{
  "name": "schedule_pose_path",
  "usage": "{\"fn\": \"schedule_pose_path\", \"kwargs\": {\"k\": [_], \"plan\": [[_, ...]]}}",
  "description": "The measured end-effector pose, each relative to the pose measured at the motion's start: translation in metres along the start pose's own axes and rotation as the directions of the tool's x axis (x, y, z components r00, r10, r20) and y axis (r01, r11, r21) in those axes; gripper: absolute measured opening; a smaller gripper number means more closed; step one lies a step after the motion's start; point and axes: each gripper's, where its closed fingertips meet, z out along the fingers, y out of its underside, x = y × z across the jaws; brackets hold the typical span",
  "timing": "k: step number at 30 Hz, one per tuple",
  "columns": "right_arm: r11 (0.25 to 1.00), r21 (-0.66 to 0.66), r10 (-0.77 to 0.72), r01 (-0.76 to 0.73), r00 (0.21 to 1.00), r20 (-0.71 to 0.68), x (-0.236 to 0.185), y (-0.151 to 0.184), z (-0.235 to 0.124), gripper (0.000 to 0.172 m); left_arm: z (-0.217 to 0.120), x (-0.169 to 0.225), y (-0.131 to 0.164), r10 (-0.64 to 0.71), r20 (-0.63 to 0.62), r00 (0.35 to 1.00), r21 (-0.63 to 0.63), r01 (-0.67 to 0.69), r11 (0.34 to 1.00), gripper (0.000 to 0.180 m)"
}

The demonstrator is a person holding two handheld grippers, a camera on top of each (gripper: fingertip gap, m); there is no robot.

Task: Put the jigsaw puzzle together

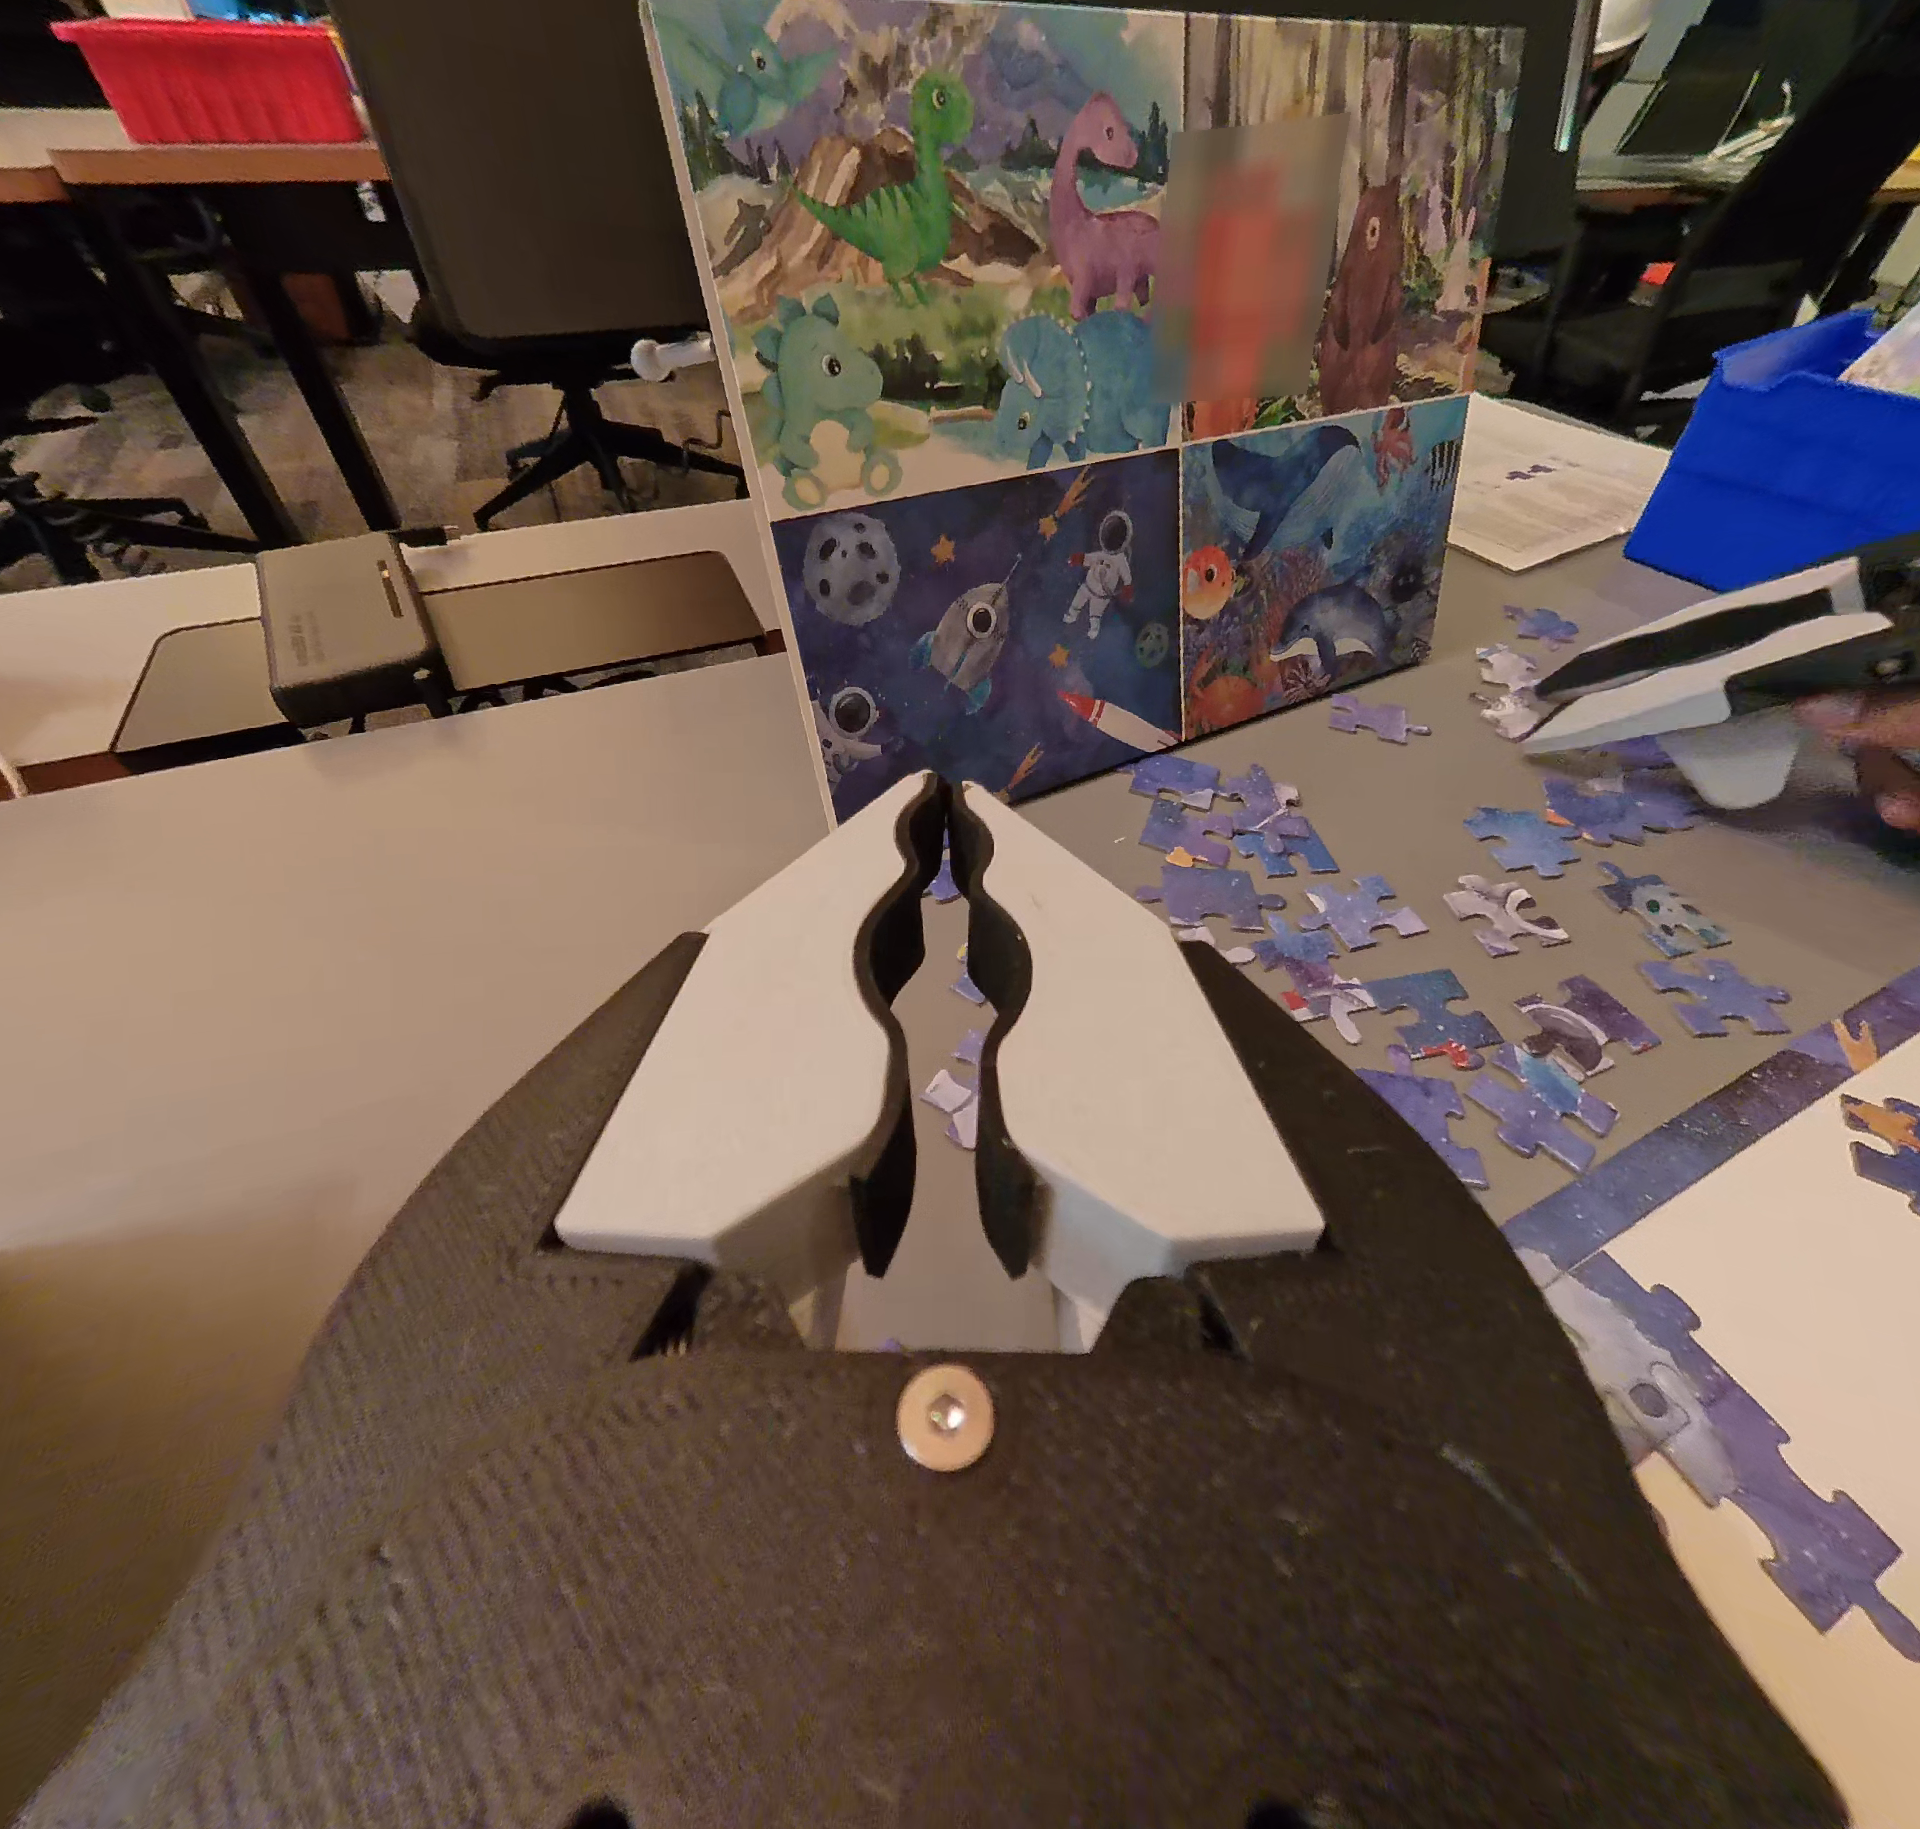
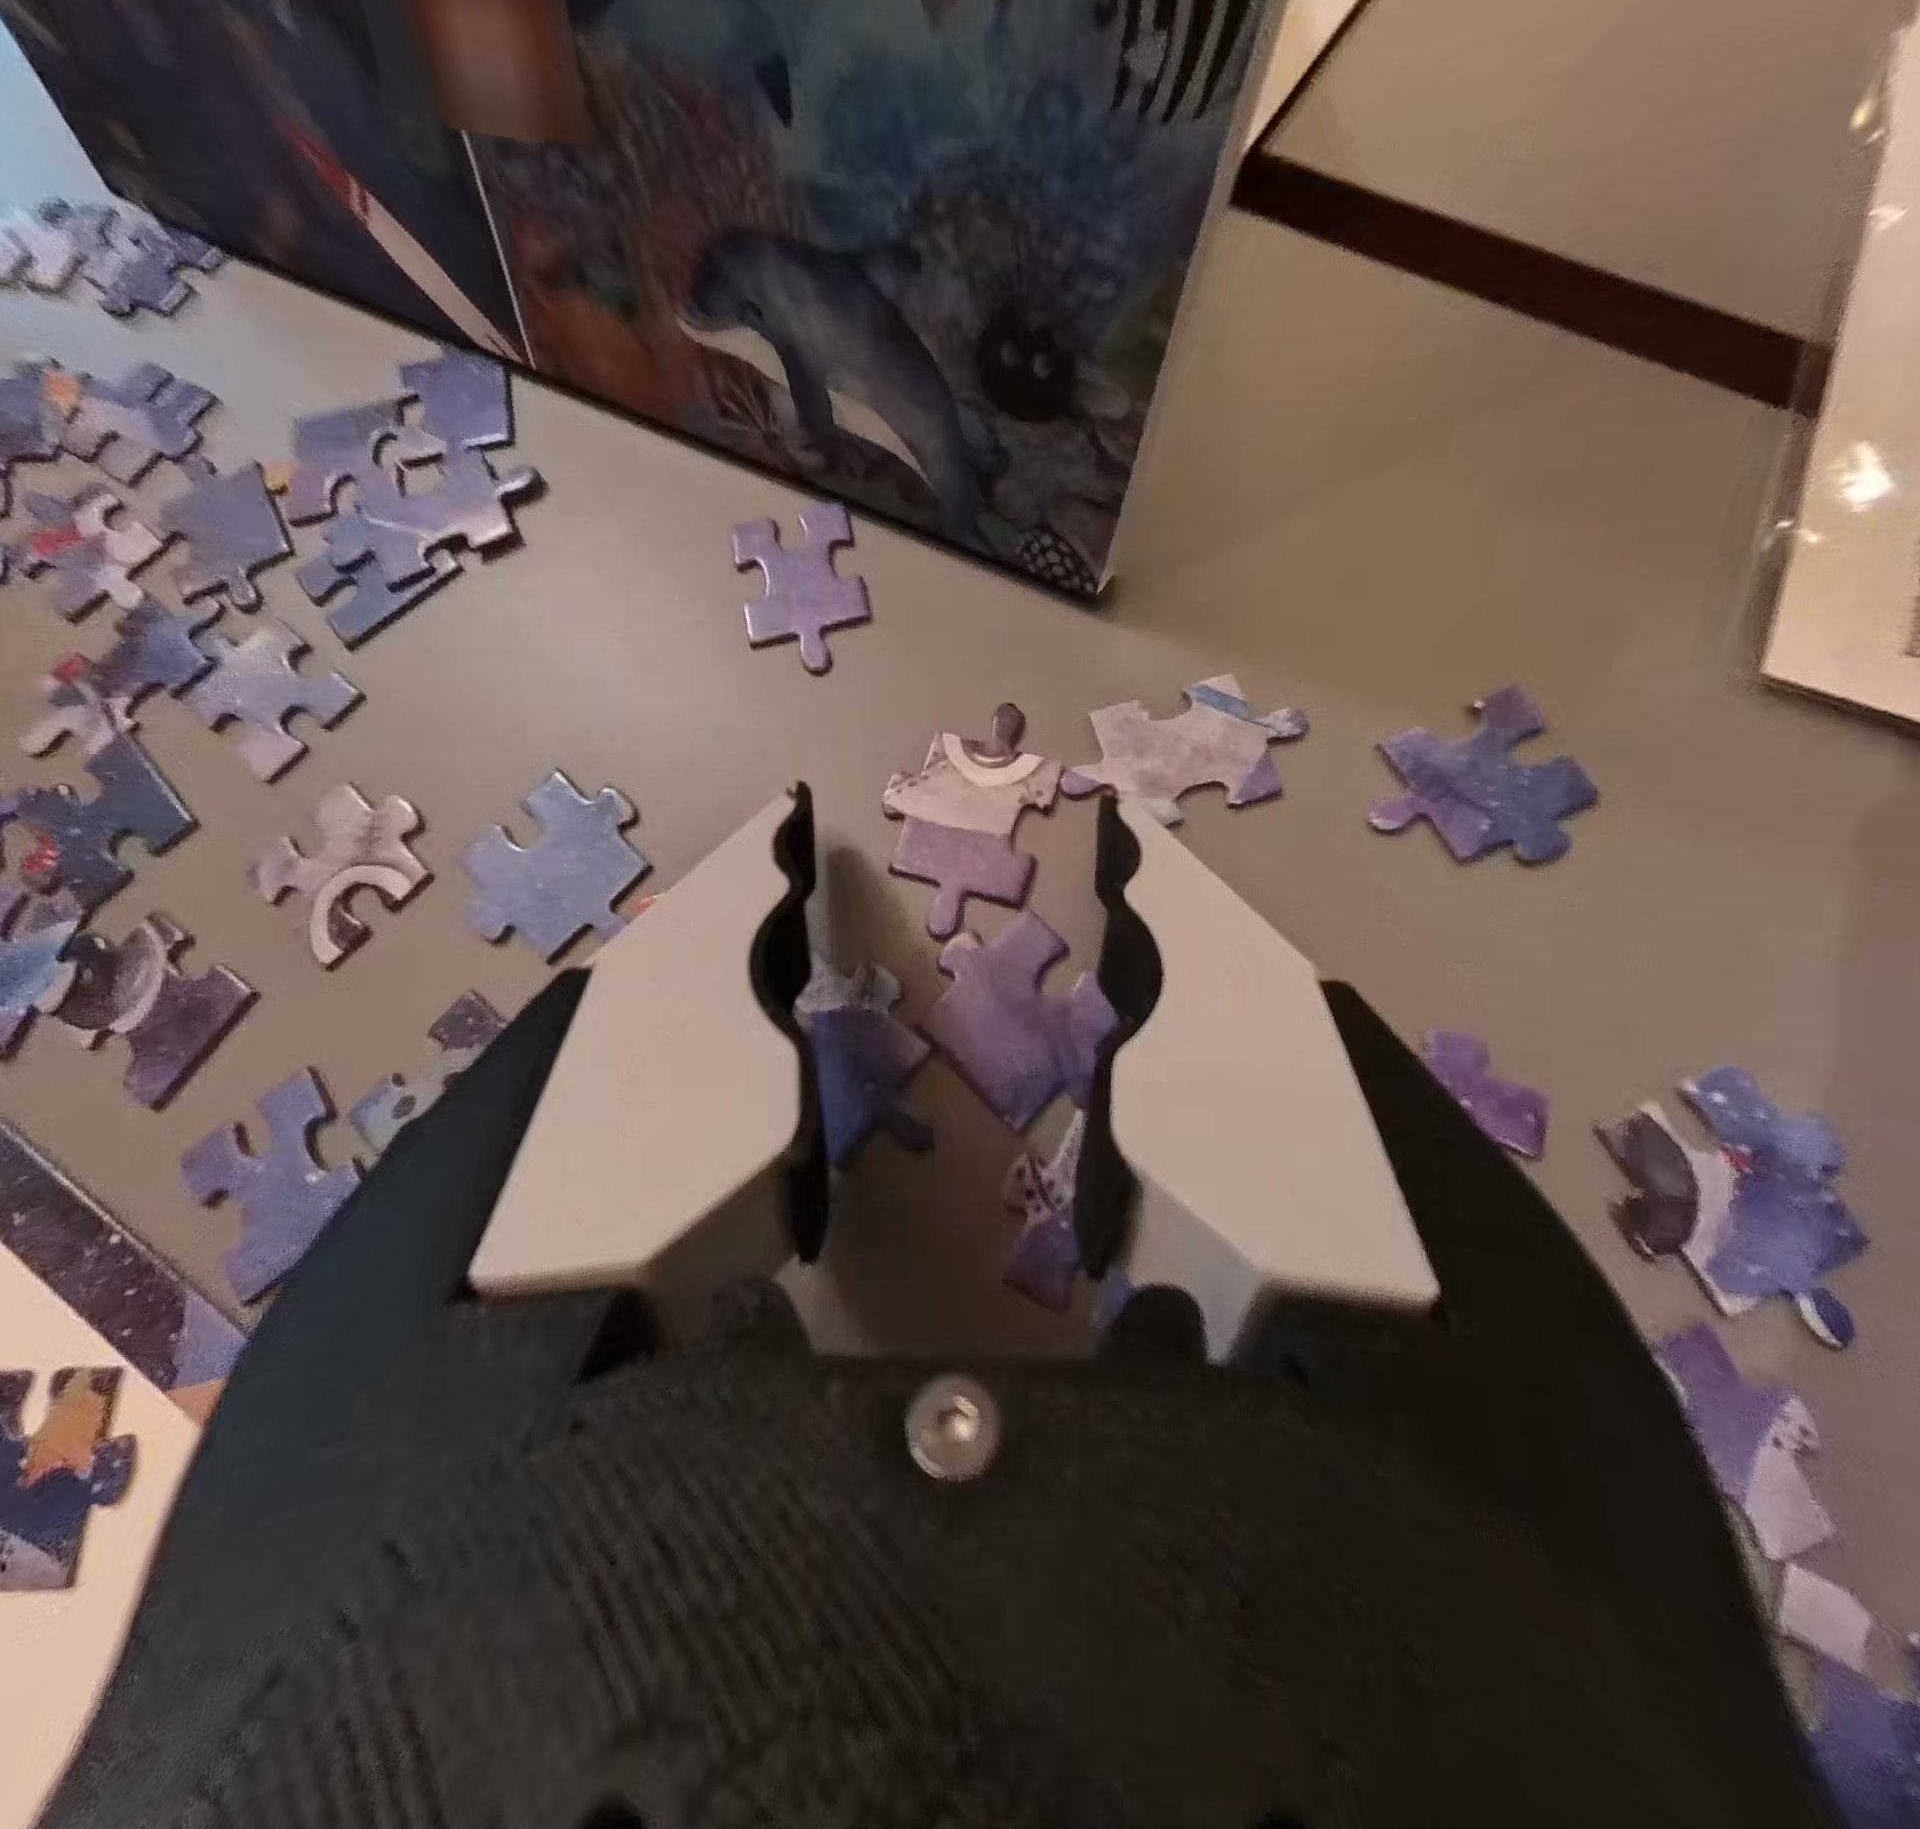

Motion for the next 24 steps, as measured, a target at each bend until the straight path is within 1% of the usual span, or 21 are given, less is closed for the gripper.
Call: {"fn": "schedule_pose_path", "kwargs": {"k": [1,2,9,15,18,21,24], "plan": [[1.0,-0.017,-0.023,0.022,1.0,-0.017,0.002,0.002,0.002,0.05,0.0,0.0,0.0,0.009,0.003,1.0,-0.003,-0.009,1.0,0.0],[0.998,-0.017,-0.053,0.053,0.998,-0.038,0.004,0.002,0.003,0.042,0.001,0.0,0.001,0.018,0.007,1.0,-0.005,-0.018,1.0,0.0],[0.997,-0.015,-0.079,0.079,0.997,0.003,0.002,0.003,0.0,0.02,0.002,0.002,0.002,0.104,0.04,0.994,-0.021,-0.103,0.994,0.0],[0.997,-0.01,-0.082,0.082,0.996,0.019,0.0,0.005,-0.003,0.02,0.005,0.003,0.006,0.135,0.051,0.989,-0.035,-0.134,0.99,0.0],[0.997,0.019,-0.074,0.073,0.996,0.057,-0.008,0.0,-0.008,0.02,0.005,0.003,0.007,0.132,0.048,0.99,-0.038,-0.13,0.991,0.0],[0.993,0.073,-0.096,0.088,0.989,0.117,-0.027,-0.009,-0.021,0.02,0.004,0.004,0.005,0.133,0.048,0.99,-0.03,-0.132,0.991,0.0],[0.98,0.147,-0.162,0.133,0.965,0.208,-0.063,-0.018,-0.039,0.02,0.004,0.005,0.005,0.141,0.048,0.989,-0.031,-0.14,0.99,0.0]]}}
